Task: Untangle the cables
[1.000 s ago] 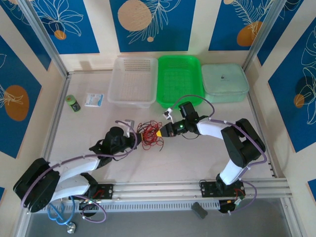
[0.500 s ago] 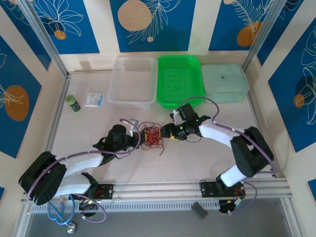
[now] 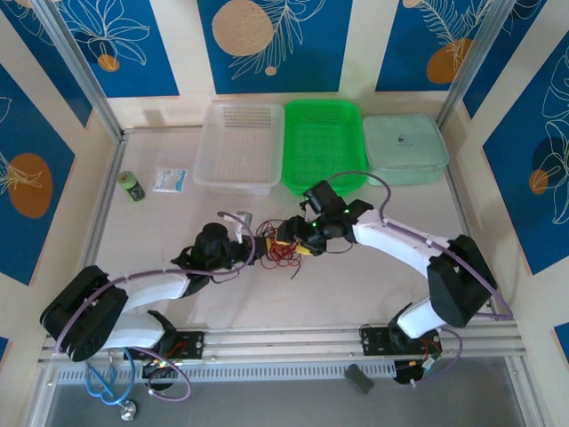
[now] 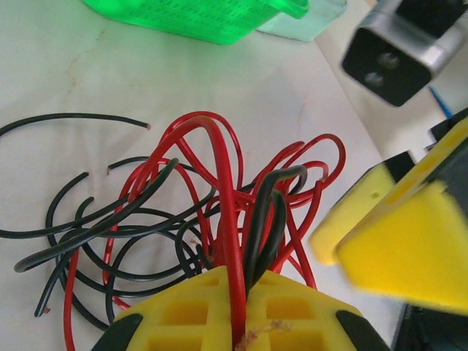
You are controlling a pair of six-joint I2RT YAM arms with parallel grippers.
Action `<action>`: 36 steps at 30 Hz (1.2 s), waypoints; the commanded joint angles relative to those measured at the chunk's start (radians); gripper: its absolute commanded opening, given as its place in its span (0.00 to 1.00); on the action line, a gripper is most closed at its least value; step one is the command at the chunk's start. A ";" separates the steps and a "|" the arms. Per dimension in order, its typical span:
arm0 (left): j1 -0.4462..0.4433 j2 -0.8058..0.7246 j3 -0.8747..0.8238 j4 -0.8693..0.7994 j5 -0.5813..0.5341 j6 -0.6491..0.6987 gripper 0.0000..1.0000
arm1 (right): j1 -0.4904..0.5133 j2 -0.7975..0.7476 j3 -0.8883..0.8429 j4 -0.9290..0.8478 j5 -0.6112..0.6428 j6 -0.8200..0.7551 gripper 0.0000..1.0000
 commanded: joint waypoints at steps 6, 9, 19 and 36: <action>-0.028 0.056 -0.005 0.231 0.083 -0.097 0.00 | 0.011 0.149 0.042 0.095 0.040 0.086 0.51; -0.028 0.043 -0.015 0.250 0.108 -0.101 0.00 | -0.008 0.171 0.006 0.159 0.050 0.085 0.37; -0.028 -0.209 0.016 -0.064 0.166 0.016 0.60 | -0.079 0.129 -0.053 0.266 0.043 0.011 0.00; 0.098 -0.321 0.017 -0.408 -0.029 0.121 1.00 | -0.291 0.103 -0.145 0.534 -0.720 -0.232 0.00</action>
